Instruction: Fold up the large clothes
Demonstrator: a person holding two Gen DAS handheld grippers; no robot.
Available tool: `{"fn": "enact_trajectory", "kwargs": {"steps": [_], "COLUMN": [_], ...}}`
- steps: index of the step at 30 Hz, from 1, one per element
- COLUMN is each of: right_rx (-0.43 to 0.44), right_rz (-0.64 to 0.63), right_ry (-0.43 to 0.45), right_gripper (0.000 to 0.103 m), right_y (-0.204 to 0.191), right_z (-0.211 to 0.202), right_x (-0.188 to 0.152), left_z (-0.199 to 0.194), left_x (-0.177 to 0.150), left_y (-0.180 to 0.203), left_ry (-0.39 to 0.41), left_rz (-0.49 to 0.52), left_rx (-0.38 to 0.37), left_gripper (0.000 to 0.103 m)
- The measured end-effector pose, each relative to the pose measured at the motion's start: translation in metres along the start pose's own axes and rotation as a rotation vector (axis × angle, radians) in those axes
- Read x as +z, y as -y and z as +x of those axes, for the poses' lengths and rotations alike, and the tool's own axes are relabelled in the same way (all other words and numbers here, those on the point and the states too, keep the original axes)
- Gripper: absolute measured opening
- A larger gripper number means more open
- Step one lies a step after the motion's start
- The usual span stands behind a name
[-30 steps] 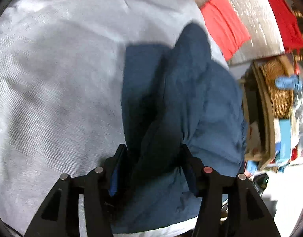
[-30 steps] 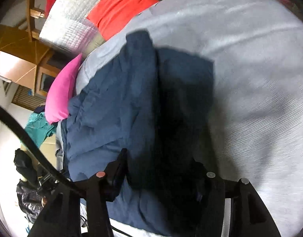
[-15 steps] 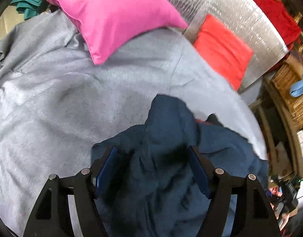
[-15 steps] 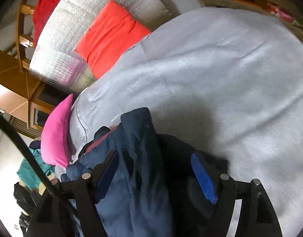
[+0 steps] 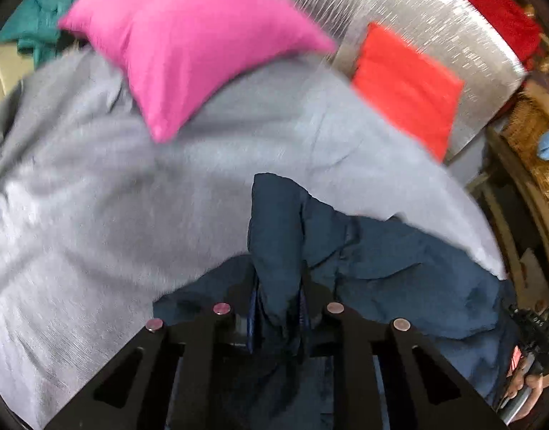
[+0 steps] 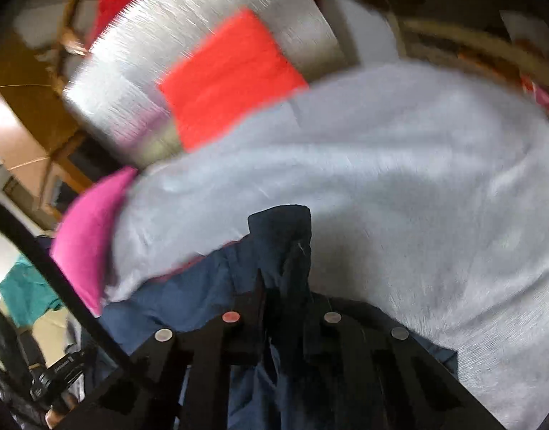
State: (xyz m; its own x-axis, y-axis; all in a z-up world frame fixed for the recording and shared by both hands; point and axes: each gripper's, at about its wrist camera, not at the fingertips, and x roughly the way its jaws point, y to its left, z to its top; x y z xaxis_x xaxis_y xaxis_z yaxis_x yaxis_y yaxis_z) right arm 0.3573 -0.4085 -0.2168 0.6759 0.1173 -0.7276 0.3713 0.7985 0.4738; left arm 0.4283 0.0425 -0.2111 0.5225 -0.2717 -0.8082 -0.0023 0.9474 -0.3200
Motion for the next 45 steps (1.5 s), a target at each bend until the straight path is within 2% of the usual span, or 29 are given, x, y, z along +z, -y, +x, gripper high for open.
{"fn": "enact_trajectory", "kwargs": {"steps": [1, 2, 4, 5, 6, 7, 8, 11, 13, 15, 17, 19, 22, 23, 26, 27, 31, 34, 37, 39, 41, 43, 45], "right_rx": [-0.007, 0.009, 0.031, 0.026, 0.026, 0.032, 0.036, 0.034, 0.036, 0.039, 0.03, 0.008, -0.055, -0.064, -0.068, -0.045, 0.025, 0.086, 0.05, 0.003, -0.01, 0.028, 0.084], "right_rz": [0.022, 0.048, 0.075, 0.077, 0.082, 0.088, 0.088, 0.019, -0.057, -0.1, -0.124, -0.132, -0.102, -0.091, -0.121, -0.114, -0.127, -0.177, -0.212, -0.241, -0.269, -0.229, -0.145], "right_ry": [-0.051, -0.064, -0.048, -0.045, -0.034, -0.002, 0.031, 0.089, 0.085, 0.059, 0.021, -0.007, -0.083, -0.096, -0.084, -0.072, -0.013, -0.023, -0.089, -0.117, -0.119, -0.113, -0.11], "right_gripper": [0.026, 0.026, 0.034, 0.042, 0.063, 0.069, 0.069, 0.068, 0.049, 0.043, 0.042, 0.042, 0.042, 0.041, 0.041, 0.041, 0.04, 0.041, 0.042, 0.042, 0.042, 0.041, 0.042], "right_y": [0.008, 0.011, 0.012, 0.011, 0.012, 0.013, 0.013, 0.001, -0.012, -0.022, -0.027, -0.026, -0.011, -0.006, -0.009, -0.008, -0.008, -0.009, -0.011, -0.014, -0.018, -0.012, 0.002], "right_z": [0.017, 0.024, 0.014, 0.007, 0.001, -0.01, -0.022, -0.055, -0.069, -0.074, -0.075, -0.072, -0.058, -0.053, -0.059, -0.066, -0.101, -0.121, -0.112, -0.1, -0.101, -0.11, -0.121], "right_x": [-0.004, -0.005, -0.002, -0.001, -0.001, -0.003, -0.005, -0.014, -0.025, -0.03, -0.042, -0.057, -0.077, -0.082, -0.086, -0.087, -0.103, -0.129, -0.153, -0.16, -0.161, -0.159, -0.158], "left_z": [0.011, 0.018, 0.012, 0.004, -0.001, -0.011, -0.022, -0.052, -0.072, -0.079, -0.077, -0.062, -0.03, -0.024, -0.029, -0.038, -0.078, -0.103, -0.106, -0.092, -0.087, -0.094, -0.105], "left_x": [-0.003, -0.003, -0.001, 0.001, 0.002, 0.003, 0.004, 0.003, -0.001, -0.01, -0.025, -0.037, -0.056, -0.059, -0.066, -0.069, -0.098, -0.123, -0.149, -0.159, -0.162, -0.162, -0.166], "left_y": [-0.004, -0.005, -0.003, -0.002, -0.002, -0.001, -0.001, 0.006, 0.016, 0.031, 0.046, 0.054, 0.049, 0.045, 0.048, 0.051, 0.055, 0.052, 0.042, 0.034, 0.034, 0.033, 0.025], "left_ry": [-0.045, -0.068, -0.061, -0.051, -0.039, -0.016, 0.011, 0.094, 0.143, 0.152, 0.13, 0.092, -0.022, -0.027, 0.009, 0.029, 0.105, 0.134, 0.104, 0.057, 0.053, 0.066, 0.082], "left_rz": [-0.008, -0.012, -0.009, -0.002, 0.001, 0.003, 0.005, 0.036, 0.093, 0.162, 0.256, 0.316, 0.343, 0.344, 0.378, 0.398, 0.435, 0.435, 0.424, 0.413, 0.43, 0.437, 0.384], "left_rx": [0.007, 0.006, 0.032, 0.06, 0.079, 0.103, 0.116, 0.123, 0.127, 0.127, 0.152, 0.208, 0.288, 0.284, 0.309, 0.309, 0.253, 0.219, 0.213, 0.236, 0.251, 0.262, 0.236], "left_gripper": [0.032, 0.035, 0.039, 0.045, 0.05, 0.051, 0.052, 0.054, 0.061, 0.063, 0.063, 0.063, 0.064, 0.067, 0.067, 0.067, 0.067, 0.067, 0.068, 0.069, 0.069, 0.069, 0.069]}}
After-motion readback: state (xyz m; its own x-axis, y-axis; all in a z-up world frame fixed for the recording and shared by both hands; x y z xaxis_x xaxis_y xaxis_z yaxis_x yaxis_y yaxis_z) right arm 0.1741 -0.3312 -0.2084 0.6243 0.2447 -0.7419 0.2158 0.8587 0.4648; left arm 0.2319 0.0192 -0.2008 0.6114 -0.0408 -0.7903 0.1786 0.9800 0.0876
